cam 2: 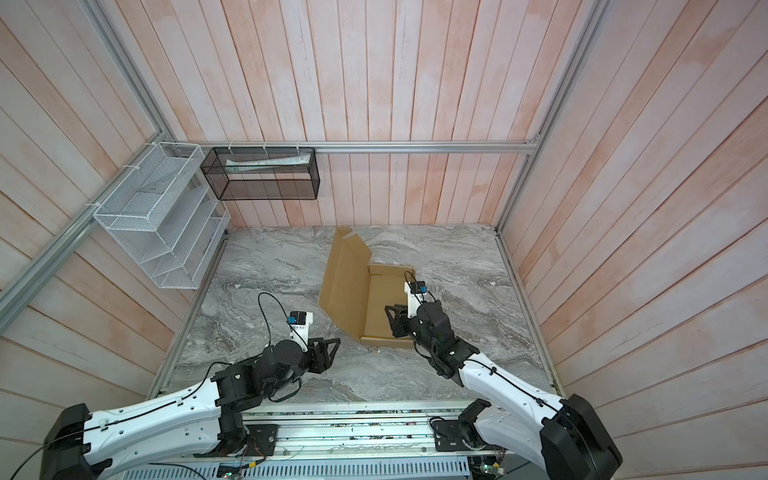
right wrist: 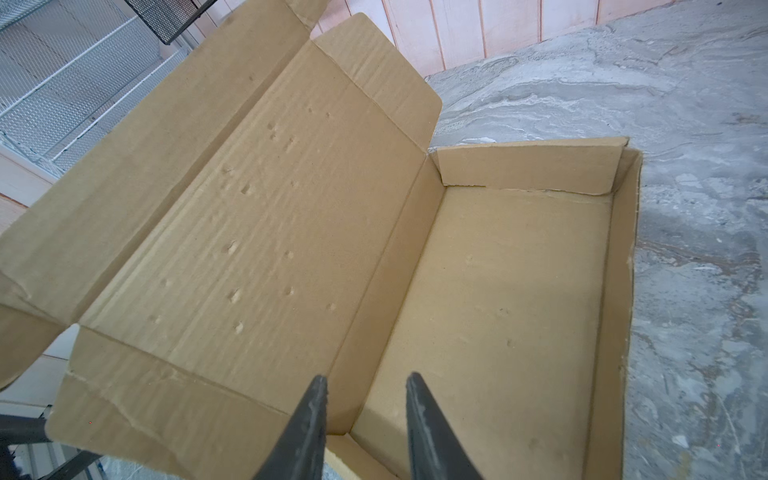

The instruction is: Fold the paper box

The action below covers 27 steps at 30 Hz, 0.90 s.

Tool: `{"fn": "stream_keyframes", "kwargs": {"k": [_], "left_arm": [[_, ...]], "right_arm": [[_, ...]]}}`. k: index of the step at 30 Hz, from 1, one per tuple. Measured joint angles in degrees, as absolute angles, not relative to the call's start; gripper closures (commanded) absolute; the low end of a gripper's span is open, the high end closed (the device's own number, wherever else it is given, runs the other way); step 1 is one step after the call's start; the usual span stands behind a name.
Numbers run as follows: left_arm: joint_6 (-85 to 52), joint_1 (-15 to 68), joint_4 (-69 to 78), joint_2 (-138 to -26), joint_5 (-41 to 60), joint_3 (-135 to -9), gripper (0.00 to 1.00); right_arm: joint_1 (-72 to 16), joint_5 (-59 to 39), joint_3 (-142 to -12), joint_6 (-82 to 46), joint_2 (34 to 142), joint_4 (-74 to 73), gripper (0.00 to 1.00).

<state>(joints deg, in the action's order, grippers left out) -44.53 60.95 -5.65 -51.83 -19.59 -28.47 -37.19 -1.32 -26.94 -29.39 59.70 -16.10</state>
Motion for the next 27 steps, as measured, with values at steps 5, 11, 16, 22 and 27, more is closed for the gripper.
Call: {"fn": "stream_keyframes", "kwargs": {"k": [5, 11, 16, 22, 27], "left_arm": [[-44.0, 60.9, -2.7, -53.7, -19.6, -29.5, 0.35], [-42.9, 60.9, 0.8, -56.8, -21.1, -30.9, 0.35], [-42.1, 60.9, 3.3, -61.7, -22.9, -32.0, 0.35], [-41.2, 60.8, 5.5, -66.1, -23.3, -32.7, 0.38], [-40.2, 60.4, 6.7, -66.3, -23.9, -32.8, 0.42]], "right_arm": [[-36.6, -1.5, -26.9, -29.2, 59.5, -16.0, 0.66], [-36.1, -2.0, -26.9, -28.9, 59.4, -16.0, 0.66], [-36.1, -2.4, -26.9, -28.9, 59.4, -16.0, 0.66], [-35.8, -2.6, -26.9, -28.7, 59.3, -16.0, 0.66], [-35.6, -2.9, -26.9, -28.7, 59.3, -16.0, 0.66]]}}
